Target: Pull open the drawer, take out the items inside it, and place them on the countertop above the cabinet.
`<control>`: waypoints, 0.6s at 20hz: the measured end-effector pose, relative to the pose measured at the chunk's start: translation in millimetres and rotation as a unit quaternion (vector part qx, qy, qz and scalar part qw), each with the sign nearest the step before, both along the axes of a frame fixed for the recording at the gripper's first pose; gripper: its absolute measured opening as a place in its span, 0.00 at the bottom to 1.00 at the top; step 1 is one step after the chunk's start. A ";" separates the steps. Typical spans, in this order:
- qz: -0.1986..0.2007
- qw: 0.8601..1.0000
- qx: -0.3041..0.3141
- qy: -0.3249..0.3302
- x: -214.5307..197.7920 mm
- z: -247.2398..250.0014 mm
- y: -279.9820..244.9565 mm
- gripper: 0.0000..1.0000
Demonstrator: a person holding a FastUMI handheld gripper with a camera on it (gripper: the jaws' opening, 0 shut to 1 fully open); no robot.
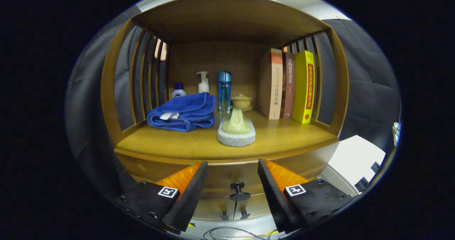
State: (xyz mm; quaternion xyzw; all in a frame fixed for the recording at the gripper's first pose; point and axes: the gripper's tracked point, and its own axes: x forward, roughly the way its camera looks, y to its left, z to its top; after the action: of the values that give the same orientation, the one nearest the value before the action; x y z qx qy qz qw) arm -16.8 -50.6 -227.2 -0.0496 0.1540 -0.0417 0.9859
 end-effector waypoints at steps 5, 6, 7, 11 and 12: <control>0.011 0.999 0.008 -0.029 -7.7 74.2 7.9 0.94; 0.012 0.999 0.010 -0.033 -10.2 88.5 8.6 0.94; 0.014 0.999 0.013 -0.038 -12.5 103.7 10.3 0.94; 0.025 0.998 0.016 -0.060 -21.8 161.1 19.3 0.94; 0.026 0.997 0.016 -0.067 -24.4 173.7 20.6 0.94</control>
State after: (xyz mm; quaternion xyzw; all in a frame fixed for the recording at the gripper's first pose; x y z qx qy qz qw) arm -41.2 -30.0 -53.5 -0.0349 0.0873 -0.0164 0.9954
